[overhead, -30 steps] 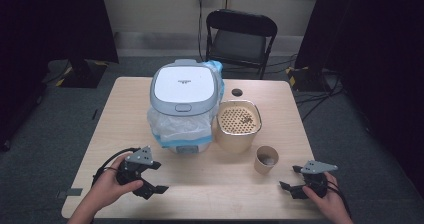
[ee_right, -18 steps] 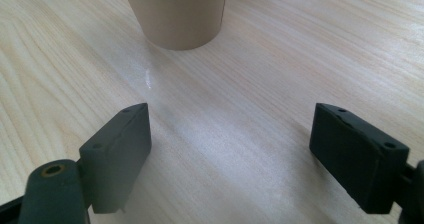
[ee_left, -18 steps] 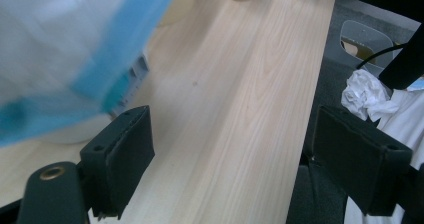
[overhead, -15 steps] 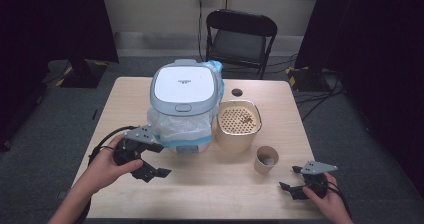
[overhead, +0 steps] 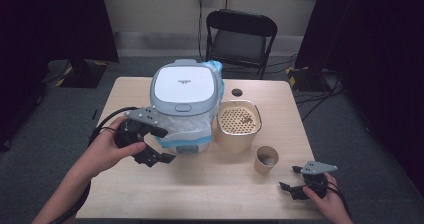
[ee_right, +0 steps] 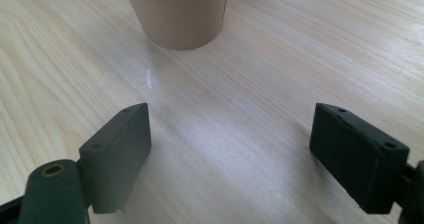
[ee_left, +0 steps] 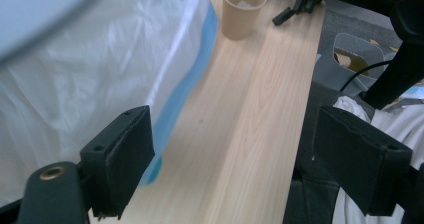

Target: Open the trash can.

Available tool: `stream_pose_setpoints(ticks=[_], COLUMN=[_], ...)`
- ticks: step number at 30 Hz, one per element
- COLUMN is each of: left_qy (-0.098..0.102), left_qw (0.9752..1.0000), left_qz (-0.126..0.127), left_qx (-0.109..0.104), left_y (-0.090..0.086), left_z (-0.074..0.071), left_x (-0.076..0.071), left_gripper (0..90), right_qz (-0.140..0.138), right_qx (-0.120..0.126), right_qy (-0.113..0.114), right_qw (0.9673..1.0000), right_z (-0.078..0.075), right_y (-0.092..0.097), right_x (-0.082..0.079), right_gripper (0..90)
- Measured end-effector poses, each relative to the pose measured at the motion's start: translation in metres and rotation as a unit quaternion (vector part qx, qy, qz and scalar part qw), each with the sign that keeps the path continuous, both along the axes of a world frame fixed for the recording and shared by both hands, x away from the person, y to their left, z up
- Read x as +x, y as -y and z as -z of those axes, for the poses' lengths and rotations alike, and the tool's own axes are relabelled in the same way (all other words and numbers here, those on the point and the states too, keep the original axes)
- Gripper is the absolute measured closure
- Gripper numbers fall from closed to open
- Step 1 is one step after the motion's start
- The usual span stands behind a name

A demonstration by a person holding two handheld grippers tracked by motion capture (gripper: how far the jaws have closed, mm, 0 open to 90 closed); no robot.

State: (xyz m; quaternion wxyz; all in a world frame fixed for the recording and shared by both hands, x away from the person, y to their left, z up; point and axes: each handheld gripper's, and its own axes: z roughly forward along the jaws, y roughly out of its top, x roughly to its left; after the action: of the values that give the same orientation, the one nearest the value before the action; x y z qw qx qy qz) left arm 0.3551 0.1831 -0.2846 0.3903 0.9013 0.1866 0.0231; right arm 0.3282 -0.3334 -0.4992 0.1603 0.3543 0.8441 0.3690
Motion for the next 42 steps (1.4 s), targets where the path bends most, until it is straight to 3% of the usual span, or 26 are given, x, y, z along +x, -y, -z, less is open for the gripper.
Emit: stream_pose_setpoints(ticks=[13,18,31,36,42], left_qy=[0.012,0.026,0.044,0.047,0.068], left_qw=[0.9999,0.9996,0.9987,0.9986,0.9976], left_qz=[-0.002,-0.006,-0.021,-0.017,-0.004], left_qx=[-0.001,-0.008,-0.013,-0.018,-0.010], left_y=[0.014,0.019,0.031,0.032,0.033], left_z=[-0.020,-0.029,-0.034,-0.033,-0.031], left_x=[0.019,0.026,0.049,0.052,0.053], left_gripper=[16.4,16.4,16.4,16.0,16.0], right_qz=[0.000,0.000,0.001,0.001,0.001], right_qx=[0.000,0.000,0.001,0.001,0.001], right_qy=[0.000,0.000,0.001,0.000,0.000], right_qw=[1.0000,1.0000,1.0000,1.0000,1.0000], right_z=[0.000,0.000,0.000,0.000,0.000], right_y=[0.000,0.000,0.000,0.000,0.000], right_x=[0.000,0.000,0.000,0.000,0.000], right_gripper=[16.2,16.2,16.2,16.2,16.2])
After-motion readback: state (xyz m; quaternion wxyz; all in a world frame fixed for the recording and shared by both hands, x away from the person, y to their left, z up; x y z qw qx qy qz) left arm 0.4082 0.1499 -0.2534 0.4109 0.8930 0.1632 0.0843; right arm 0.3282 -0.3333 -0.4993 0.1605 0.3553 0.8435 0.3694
